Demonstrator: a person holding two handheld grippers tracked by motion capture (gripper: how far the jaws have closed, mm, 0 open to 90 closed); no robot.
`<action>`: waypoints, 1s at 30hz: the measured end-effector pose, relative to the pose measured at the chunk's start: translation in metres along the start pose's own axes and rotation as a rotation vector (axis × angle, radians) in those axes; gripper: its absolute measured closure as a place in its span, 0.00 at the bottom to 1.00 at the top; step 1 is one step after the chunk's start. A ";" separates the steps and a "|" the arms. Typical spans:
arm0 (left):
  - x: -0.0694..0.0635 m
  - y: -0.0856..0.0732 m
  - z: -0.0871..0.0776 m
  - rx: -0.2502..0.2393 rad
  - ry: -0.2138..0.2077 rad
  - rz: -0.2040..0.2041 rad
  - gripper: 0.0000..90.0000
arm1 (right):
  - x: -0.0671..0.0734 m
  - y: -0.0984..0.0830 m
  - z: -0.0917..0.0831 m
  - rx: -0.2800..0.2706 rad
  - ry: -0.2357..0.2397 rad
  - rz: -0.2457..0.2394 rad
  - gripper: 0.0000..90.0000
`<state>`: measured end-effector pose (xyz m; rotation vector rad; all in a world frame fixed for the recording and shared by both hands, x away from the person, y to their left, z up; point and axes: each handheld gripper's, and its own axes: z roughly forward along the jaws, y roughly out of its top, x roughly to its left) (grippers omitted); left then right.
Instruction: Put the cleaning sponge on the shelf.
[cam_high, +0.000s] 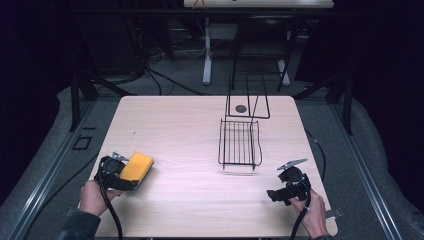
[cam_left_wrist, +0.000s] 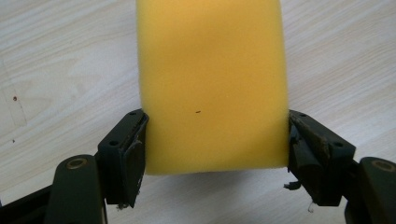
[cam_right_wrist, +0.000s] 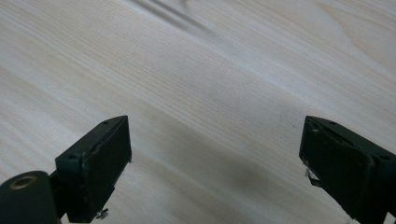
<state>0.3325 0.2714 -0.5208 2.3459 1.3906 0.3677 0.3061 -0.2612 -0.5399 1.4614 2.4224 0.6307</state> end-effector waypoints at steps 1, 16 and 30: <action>0.000 0.000 0.000 0.000 0.000 0.000 0.31 | 0.000 0.000 0.000 0.000 0.000 0.000 0.10; -0.004 0.001 -0.002 -0.008 -0.010 0.045 0.32 | 0.003 0.003 0.001 -0.002 0.007 -0.008 0.10; -0.014 0.009 -0.002 -0.001 -0.037 0.111 0.32 | 0.000 0.002 0.001 -0.016 0.017 -0.008 0.10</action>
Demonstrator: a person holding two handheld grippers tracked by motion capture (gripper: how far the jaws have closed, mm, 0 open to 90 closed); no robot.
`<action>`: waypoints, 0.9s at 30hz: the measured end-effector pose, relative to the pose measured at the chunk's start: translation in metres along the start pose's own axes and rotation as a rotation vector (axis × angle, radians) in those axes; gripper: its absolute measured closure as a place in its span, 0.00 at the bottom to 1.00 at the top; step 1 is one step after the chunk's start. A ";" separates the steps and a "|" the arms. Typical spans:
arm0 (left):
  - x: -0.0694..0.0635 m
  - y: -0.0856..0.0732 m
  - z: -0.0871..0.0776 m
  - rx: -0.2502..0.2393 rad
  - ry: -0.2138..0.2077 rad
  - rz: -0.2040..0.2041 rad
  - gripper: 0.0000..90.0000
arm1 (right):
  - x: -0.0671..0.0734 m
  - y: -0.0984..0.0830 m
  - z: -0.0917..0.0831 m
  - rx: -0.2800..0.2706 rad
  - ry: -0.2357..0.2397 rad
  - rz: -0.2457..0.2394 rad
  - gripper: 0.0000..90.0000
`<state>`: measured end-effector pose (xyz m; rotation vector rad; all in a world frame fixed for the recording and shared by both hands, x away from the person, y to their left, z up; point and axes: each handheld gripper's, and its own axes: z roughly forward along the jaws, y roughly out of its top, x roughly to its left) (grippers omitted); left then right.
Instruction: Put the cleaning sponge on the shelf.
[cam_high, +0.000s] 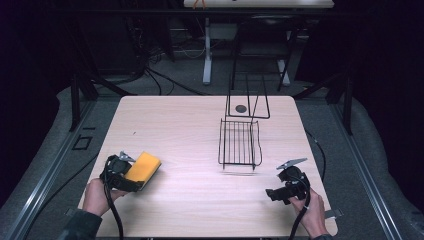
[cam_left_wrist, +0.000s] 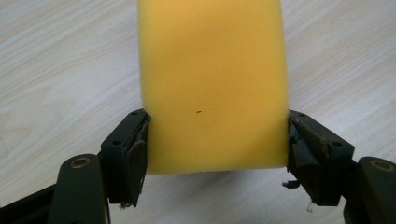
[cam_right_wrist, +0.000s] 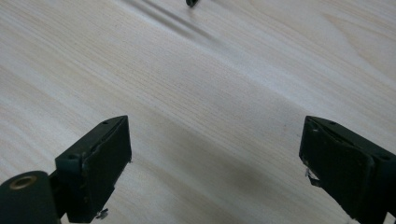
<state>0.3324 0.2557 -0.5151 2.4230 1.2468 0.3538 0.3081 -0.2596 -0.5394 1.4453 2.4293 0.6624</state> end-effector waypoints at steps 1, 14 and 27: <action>0.000 0.000 0.000 0.000 0.000 0.000 0.32 | 0.000 0.000 0.000 0.000 0.000 0.000 0.10; 0.000 0.007 -0.004 -0.027 -0.039 0.058 0.32 | 0.002 0.001 -0.004 -0.006 -0.024 -0.001 0.10; -0.010 0.028 -0.006 -0.063 -0.047 0.112 0.32 | 0.004 0.000 -0.004 -0.011 -0.024 0.005 0.09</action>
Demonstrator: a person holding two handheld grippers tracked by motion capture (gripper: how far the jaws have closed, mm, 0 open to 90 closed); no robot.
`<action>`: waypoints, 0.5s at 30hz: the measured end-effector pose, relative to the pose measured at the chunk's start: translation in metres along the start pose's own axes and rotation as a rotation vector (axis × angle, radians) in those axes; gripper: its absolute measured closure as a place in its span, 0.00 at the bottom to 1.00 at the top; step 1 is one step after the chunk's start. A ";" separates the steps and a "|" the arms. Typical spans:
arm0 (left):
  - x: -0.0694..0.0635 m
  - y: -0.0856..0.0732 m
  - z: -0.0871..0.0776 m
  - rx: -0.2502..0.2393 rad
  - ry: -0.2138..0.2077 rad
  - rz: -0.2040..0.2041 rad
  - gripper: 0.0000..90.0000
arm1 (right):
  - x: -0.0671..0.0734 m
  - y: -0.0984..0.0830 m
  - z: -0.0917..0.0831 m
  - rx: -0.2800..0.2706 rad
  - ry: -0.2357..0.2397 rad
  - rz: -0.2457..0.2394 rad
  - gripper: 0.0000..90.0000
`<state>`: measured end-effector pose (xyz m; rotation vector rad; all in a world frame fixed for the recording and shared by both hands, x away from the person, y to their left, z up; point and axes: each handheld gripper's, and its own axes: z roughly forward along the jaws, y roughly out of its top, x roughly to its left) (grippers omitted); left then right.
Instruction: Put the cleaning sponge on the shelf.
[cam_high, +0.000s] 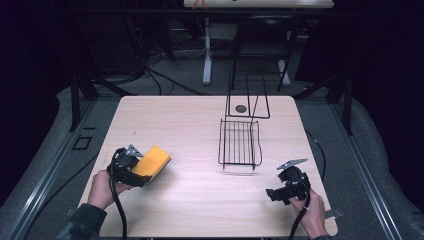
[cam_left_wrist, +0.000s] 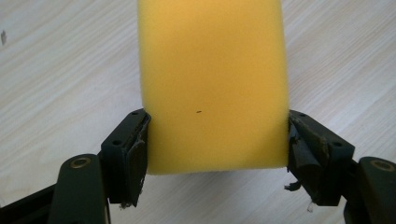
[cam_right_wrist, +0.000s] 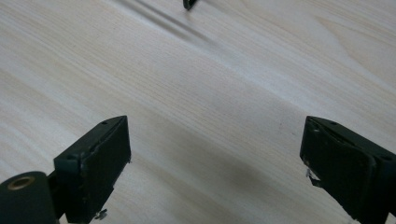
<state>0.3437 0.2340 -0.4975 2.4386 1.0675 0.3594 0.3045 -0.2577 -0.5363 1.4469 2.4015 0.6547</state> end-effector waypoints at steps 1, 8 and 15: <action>-0.001 0.001 -0.001 -0.002 0.002 0.007 0.32 | 0.002 0.000 -0.001 0.004 -0.007 -0.006 0.09; 0.002 0.012 -0.002 -0.024 -0.042 0.016 0.32 | -0.003 -0.002 -0.001 0.002 -0.011 0.008 0.09; -0.005 0.030 0.003 -0.025 -0.067 0.070 0.32 | -0.004 -0.001 -0.002 -0.009 -0.003 0.013 0.08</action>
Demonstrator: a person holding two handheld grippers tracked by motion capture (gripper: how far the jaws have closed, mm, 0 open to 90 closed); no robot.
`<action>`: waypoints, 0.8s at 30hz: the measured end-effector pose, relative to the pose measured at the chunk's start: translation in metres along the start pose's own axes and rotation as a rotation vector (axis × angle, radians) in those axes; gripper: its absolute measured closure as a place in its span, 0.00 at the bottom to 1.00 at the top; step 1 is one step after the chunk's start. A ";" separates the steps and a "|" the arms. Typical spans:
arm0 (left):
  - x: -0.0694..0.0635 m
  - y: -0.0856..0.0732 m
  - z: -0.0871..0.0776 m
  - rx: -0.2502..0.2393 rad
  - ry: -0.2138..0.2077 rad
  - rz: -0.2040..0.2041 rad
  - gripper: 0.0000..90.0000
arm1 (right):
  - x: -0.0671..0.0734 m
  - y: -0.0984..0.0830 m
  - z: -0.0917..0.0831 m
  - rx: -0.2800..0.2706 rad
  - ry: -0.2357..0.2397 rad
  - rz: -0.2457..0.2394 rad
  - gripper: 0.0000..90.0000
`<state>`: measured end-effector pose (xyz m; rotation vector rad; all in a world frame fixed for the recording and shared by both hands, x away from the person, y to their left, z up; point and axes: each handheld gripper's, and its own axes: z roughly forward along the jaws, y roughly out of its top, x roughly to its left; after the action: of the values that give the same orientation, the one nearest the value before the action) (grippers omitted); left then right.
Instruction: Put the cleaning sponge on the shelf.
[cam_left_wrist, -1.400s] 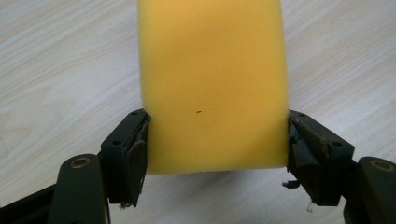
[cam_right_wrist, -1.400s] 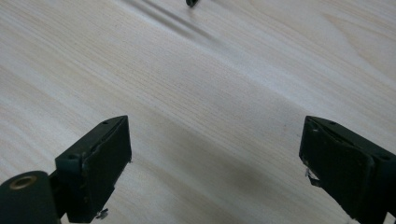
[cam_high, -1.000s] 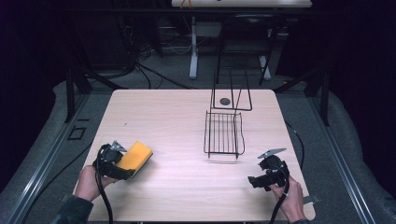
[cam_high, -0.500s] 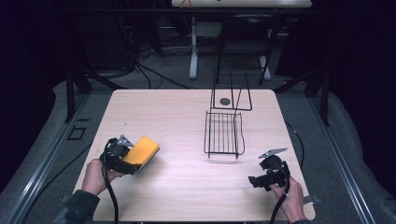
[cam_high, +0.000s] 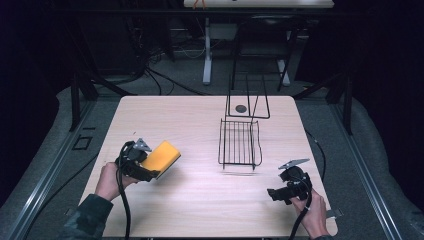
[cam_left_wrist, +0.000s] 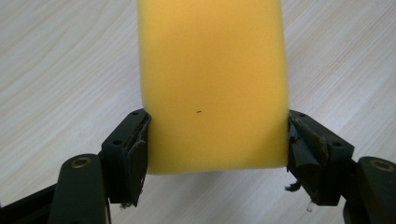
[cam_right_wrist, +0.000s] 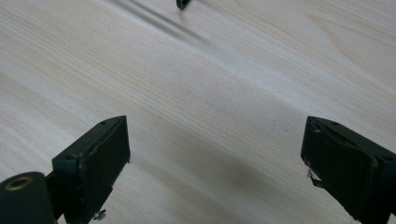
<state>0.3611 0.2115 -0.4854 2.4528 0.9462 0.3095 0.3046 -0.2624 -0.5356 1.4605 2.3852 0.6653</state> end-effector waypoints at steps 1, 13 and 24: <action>0.000 0.003 0.001 -0.001 -0.005 0.013 0.32 | 0.000 0.000 -0.001 0.001 0.000 0.000 0.08; -0.001 0.030 0.002 -0.010 -0.037 0.077 0.33 | 0.000 -0.001 -0.001 0.009 0.003 -0.008 0.08; -0.013 0.061 -0.001 -0.026 -0.058 0.181 0.34 | 0.000 -0.002 -0.001 0.002 0.001 -0.007 0.09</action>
<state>0.3857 0.1636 -0.4533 2.5136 0.6934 0.3079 0.3025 -0.2637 -0.5356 1.4529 2.3909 0.6622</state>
